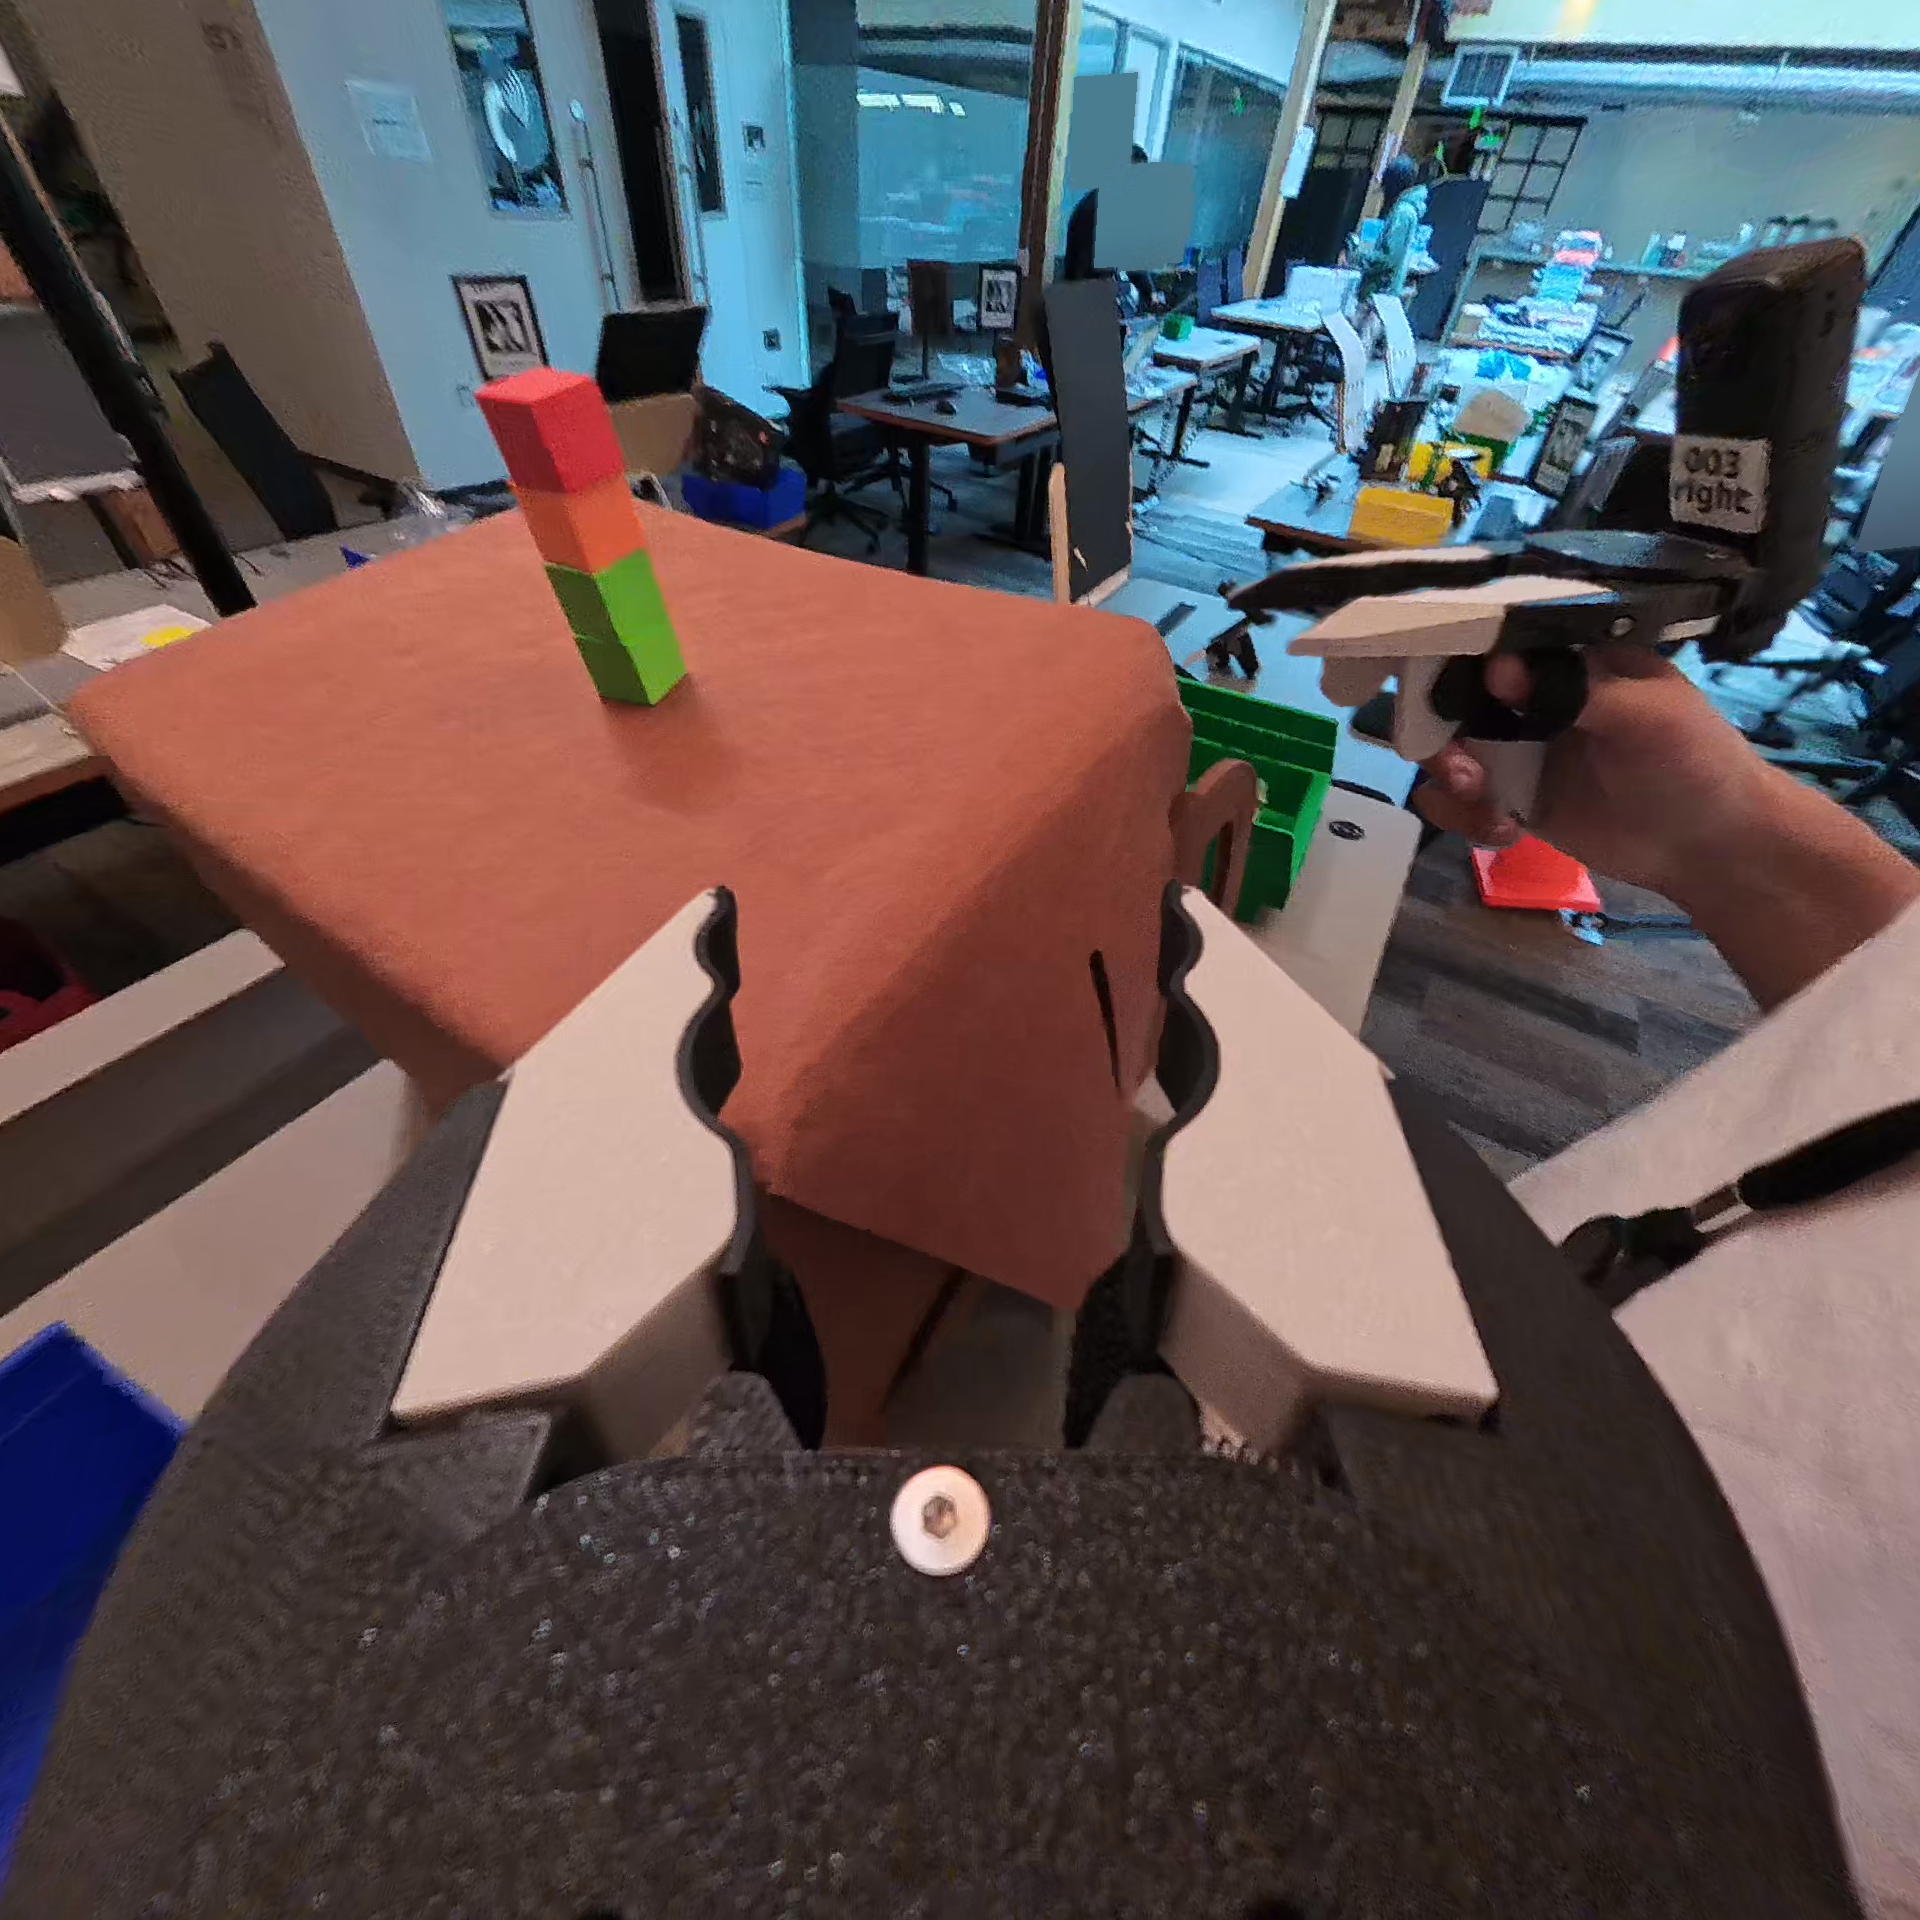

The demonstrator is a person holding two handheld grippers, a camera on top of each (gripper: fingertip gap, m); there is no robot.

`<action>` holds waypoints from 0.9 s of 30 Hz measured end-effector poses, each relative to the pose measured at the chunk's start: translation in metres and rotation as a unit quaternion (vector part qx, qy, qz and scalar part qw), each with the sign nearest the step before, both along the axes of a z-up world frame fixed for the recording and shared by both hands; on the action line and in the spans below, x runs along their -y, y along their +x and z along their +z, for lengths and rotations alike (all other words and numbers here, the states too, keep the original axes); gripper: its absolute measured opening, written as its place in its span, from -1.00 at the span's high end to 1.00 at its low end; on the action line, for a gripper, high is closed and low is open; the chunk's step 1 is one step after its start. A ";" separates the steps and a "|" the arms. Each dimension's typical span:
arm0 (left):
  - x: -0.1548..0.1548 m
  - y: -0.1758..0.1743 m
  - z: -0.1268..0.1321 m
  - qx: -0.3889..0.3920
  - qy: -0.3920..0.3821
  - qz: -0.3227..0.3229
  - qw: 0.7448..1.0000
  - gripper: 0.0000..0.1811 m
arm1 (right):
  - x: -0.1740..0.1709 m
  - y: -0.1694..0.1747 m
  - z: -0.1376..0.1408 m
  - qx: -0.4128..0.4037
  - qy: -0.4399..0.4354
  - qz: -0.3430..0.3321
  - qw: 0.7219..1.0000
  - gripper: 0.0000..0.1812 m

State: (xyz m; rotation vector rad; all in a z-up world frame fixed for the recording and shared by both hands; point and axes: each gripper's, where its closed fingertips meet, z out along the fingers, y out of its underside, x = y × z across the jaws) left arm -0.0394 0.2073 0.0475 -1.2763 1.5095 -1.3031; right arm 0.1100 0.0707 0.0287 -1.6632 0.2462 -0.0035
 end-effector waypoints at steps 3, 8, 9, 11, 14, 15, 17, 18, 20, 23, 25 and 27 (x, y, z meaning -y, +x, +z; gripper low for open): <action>0.010 0.002 -0.011 -0.041 -0.011 -0.024 0.999 0.09 | 0.000 -0.005 -0.003 -0.004 0.000 0.006 1.000 0.35; 0.004 0.006 -0.012 -0.043 -0.030 0.003 0.999 0.10 | 0.003 -0.007 -0.008 -0.012 -0.012 0.011 1.000 0.36; 0.000 0.007 -0.013 -0.046 -0.044 0.015 0.998 0.12 | 0.003 -0.007 -0.011 -0.013 -0.016 0.011 1.000 0.36; -0.008 0.007 -0.015 -0.052 -0.064 0.032 0.996 0.15 | 0.003 -0.006 -0.013 -0.016 -0.017 0.010 1.000 0.36; -0.021 0.006 -0.021 -0.058 -0.063 0.071 0.994 0.20 | 0.000 -0.008 -0.013 -0.029 -0.016 0.024 0.999 0.36; -0.022 0.005 -0.021 -0.057 -0.060 0.074 0.994 0.21 | -0.001 -0.007 -0.012 -0.027 -0.015 0.026 0.999 0.36; -0.018 0.003 -0.017 -0.046 -0.062 0.067 0.995 0.21 | -0.003 -0.004 -0.006 -0.016 -0.010 0.027 0.999 0.36; -0.017 0.002 -0.014 -0.040 -0.064 0.064 0.995 0.21 | -0.004 -0.001 -0.003 -0.011 -0.009 0.027 1.000 0.36; -0.016 0.000 -0.009 -0.028 -0.067 0.068 0.995 0.21 | -0.007 0.003 0.003 -0.002 -0.004 0.031 1.000 0.36; -0.019 -0.005 -0.006 -0.021 -0.068 0.079 0.994 0.21 | -0.012 0.009 0.011 0.018 0.006 0.041 0.999 0.36; -0.020 -0.009 -0.008 -0.024 -0.066 0.087 0.994 0.21 | -0.017 0.011 0.011 0.022 0.003 0.055 0.998 0.35; -0.020 -0.014 -0.011 -0.029 -0.063 0.093 0.993 0.22 | -0.022 0.014 0.013 0.027 0.001 0.070 0.997 0.34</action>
